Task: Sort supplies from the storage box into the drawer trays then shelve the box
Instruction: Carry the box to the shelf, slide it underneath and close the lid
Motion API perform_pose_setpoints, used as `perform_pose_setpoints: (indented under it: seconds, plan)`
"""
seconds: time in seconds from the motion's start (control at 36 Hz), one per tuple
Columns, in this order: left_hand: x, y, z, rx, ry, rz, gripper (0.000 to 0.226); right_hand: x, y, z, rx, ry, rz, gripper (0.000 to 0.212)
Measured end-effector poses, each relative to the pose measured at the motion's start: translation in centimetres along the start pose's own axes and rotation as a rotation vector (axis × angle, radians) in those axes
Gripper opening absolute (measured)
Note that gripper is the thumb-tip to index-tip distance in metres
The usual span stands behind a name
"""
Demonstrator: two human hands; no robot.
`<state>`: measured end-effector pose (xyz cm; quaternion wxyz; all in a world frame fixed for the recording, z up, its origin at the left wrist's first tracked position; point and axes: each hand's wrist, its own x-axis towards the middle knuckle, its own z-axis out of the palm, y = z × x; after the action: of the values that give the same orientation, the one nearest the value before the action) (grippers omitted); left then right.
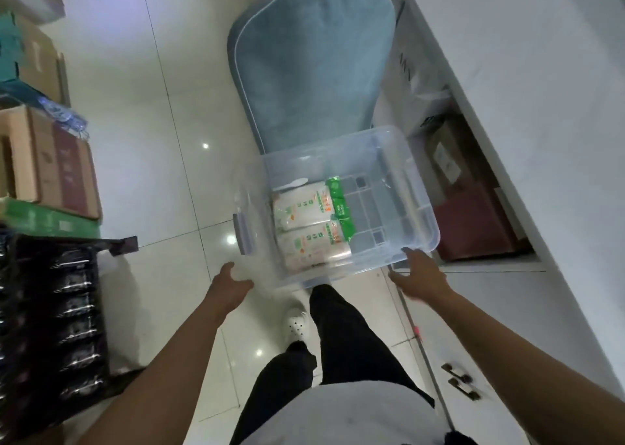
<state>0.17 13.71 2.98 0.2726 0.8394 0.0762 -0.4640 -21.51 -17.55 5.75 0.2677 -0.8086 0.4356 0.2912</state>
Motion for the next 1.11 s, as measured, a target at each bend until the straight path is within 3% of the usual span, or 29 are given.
perform_pose_setpoints:
  seconds: [0.08, 0.25, 0.42, 0.53, 0.61, 0.67, 0.81, 0.94, 1.11]
  plan:
    - [2.0, 1.7, -0.3, -0.049, 0.005, -0.068, 0.075, 5.2, -1.0, -2.3, 0.087, 0.04, 0.003, 0.073]
    - [5.5, 5.7, 0.0, -0.113, 0.018, -0.125, 0.074, 13.6, -2.3, -6.3, 0.491, 0.228, 0.117, 0.063]
    - [8.4, 8.5, 0.5, -0.322, 0.022, -0.206, 0.051, 18.6, -3.8, -7.6, 0.398, 0.489, 0.13, 0.058]
    - [8.7, 9.1, 0.1, -0.444, 0.04, -0.253, 0.032, 20.5, -3.4, -8.4, 0.537, 0.334, 0.338, 0.053]
    - [8.1, 9.0, -0.9, -0.589, -0.031, -0.302, 0.013, 20.1, -2.9, -8.4, 0.743, 0.382, 0.322, 0.024]
    - [7.6, 8.9, -1.9, -0.633, -0.087, -0.326, 0.01, 19.4, -2.7, -8.6, 0.81, 0.411, 0.346, 0.016]
    - [6.1, 8.0, -3.6, -0.609, -0.092, -0.342, 0.021, 16.1, -1.6, -8.2, 0.935, 0.367, 0.443, 0.024]
    - [4.9, 5.8, -4.4, -0.482, -0.038, -0.23, 0.033, 11.7, -0.2, -5.6, 0.972, 0.277, 0.405, 0.043]
    - [5.9, 3.3, -6.1, -0.372, -0.124, -0.203, 0.027, 5.4, -1.8, -4.8, 1.244, 0.385, 0.478, 0.041]
